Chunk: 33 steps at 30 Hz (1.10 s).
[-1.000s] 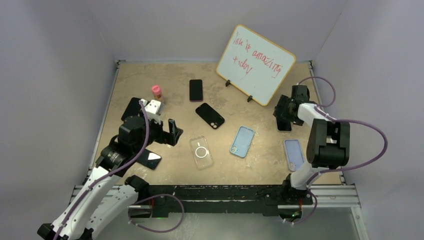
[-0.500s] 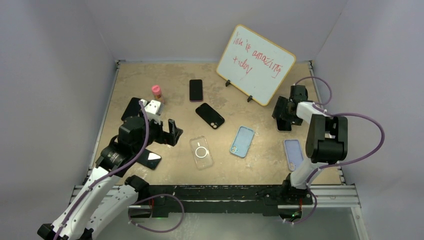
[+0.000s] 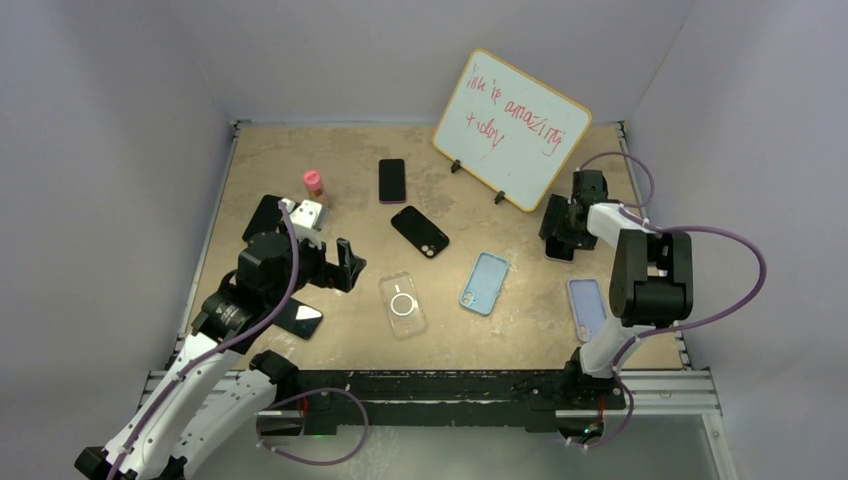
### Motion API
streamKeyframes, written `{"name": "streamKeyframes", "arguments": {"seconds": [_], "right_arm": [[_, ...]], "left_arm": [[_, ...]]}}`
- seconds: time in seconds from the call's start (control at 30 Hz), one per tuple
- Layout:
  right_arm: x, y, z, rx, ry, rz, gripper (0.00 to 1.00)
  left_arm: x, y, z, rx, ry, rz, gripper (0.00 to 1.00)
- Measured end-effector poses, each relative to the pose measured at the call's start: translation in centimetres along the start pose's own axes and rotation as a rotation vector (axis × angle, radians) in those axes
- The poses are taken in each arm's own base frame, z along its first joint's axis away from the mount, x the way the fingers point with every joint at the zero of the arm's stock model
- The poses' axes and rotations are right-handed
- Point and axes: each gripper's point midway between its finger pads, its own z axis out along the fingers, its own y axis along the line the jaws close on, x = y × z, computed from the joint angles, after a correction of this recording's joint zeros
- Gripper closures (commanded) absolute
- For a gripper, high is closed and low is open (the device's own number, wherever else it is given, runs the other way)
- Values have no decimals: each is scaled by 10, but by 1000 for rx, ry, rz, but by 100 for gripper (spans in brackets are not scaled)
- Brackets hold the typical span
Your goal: Put the phone into the phone case
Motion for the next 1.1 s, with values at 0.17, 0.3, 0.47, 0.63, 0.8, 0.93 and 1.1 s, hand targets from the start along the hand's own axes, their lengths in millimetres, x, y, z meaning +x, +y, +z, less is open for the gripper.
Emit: {"name": "streamKeyframes", "arguments": {"seconds": [0.17, 0.3, 0.47, 0.63, 0.8, 0.93, 1.1], "right_arm": [[4, 11, -3, 1, 10, -36, 11], [-1, 13, -4, 36, -3, -57, 7], [-7, 16, 0, 79, -19, -74, 9], [-9, 16, 6, 98, -21, -66, 12], [-10, 17, 7, 97, -24, -61, 7], [-10, 16, 7, 99, -26, -57, 5], [-10, 16, 7, 96, -26, -49, 11]], "left_arm": [[0, 0, 0, 0, 0, 0, 0], [0, 0, 0, 0, 0, 0, 0], [0, 0, 0, 0, 1, 0, 0], [0, 0, 0, -1, 1, 0, 0], [0, 0, 1, -1, 3, 0, 0], [1, 0, 1, -2, 5, 0, 0], [1, 0, 1, -2, 6, 0, 0]]}}
